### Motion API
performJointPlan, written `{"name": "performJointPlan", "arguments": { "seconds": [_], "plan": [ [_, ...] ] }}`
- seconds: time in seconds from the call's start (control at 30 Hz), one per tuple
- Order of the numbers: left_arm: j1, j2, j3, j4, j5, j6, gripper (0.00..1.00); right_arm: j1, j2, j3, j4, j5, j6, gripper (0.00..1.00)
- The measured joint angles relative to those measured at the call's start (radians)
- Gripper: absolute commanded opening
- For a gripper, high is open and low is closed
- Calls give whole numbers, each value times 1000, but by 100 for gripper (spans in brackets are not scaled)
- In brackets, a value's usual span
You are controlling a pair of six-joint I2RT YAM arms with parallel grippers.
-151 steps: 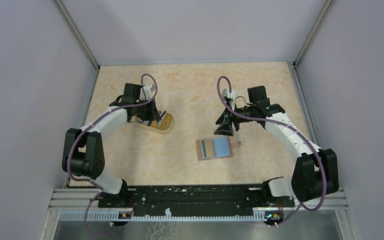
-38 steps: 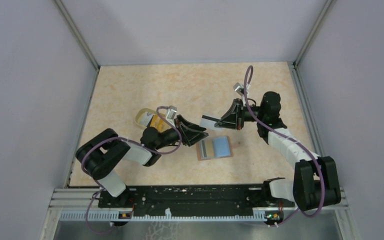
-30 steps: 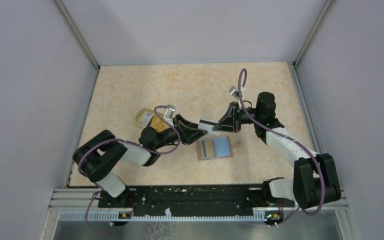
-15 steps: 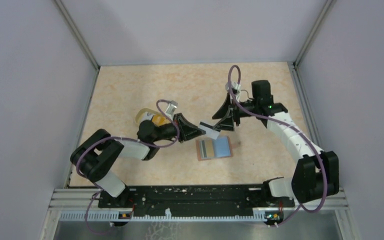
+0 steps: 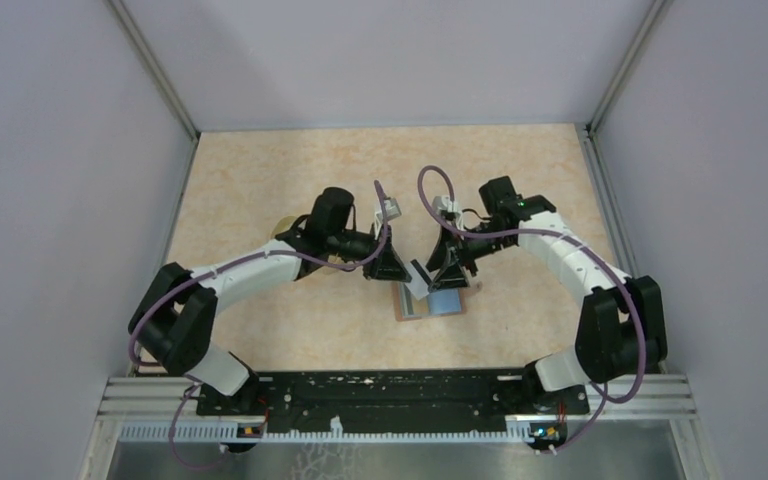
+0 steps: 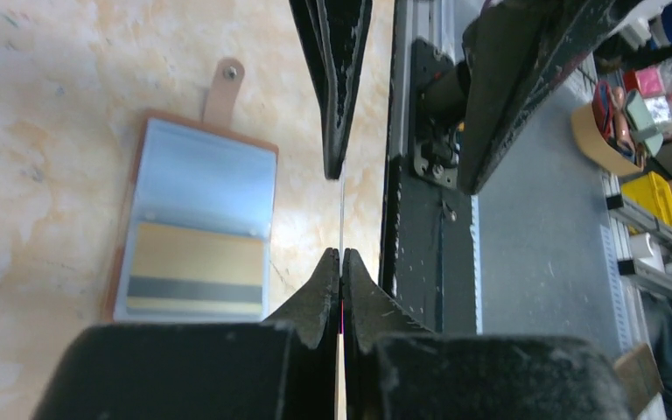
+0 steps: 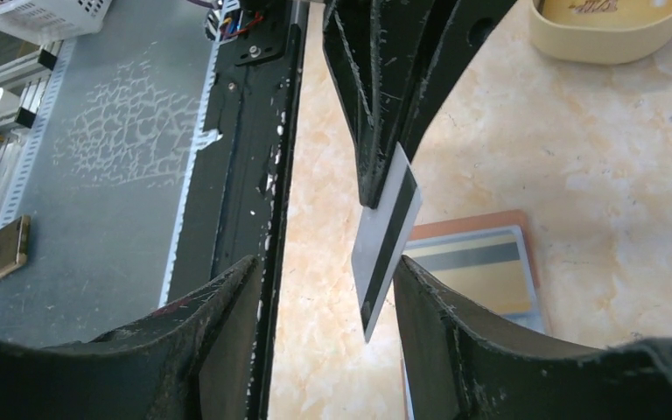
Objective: Put the credit cards into the card holder
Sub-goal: Insert the credit card into the card holder.
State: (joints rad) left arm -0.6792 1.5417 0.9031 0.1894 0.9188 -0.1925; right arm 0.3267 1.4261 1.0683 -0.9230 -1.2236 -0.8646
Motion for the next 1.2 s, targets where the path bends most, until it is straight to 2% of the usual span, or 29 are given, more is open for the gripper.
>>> {"name": "performJointPlan", "arguments": {
  "seconds": [0.13, 0.27, 0.33, 0.43, 0.5, 0.6, 0.67, 0.73, 0.8, 0.83, 0.87, 0.97, 1.1, 1.2],
  "plan": [
    [-8, 2, 60, -184, 8, 111, 0, 5, 9, 0, -18, 5, -14, 51],
    [-18, 11, 110, -284, 10, 173, 0, 26, 11, 0, -9, 10, 1, 44],
    [-21, 13, 117, -306, 13, 188, 0, 37, 17, 0, 8, 12, 23, 35],
    [-26, 14, 119, -325, 18, 197, 0, 42, 25, 0, 43, 12, 58, 13],
    [-27, 15, 119, -326, 26, 197, 12, 42, 27, -1, 71, 17, 92, 0],
    [-28, 13, 112, -293, 31, 176, 41, 42, 28, -1, 101, 19, 135, 0],
    [-28, 5, 89, -233, 31, 143, 59, 43, 29, -1, 123, 0, 167, 0],
    [-27, -28, 13, -110, 27, 90, 65, 36, 29, -1, 132, -23, 185, 0],
    [-27, -80, -101, 33, 24, 22, 66, 20, 28, -2, 141, -57, 206, 0],
    [-27, -115, -196, 165, 19, -30, 66, 7, 26, -4, 156, -78, 222, 0],
    [-27, -124, -219, 195, 19, -46, 66, -9, 19, -13, 182, -100, 247, 0],
    [-27, -145, -367, 498, -7, -163, 64, -70, -28, -85, 326, -162, 391, 0],
    [-27, -119, -414, 764, -47, -291, 61, -101, -126, -222, 646, -198, 676, 0],
    [-27, -79, -410, 908, -75, -361, 61, -100, -153, -259, 797, -210, 810, 0]
  ]
}}
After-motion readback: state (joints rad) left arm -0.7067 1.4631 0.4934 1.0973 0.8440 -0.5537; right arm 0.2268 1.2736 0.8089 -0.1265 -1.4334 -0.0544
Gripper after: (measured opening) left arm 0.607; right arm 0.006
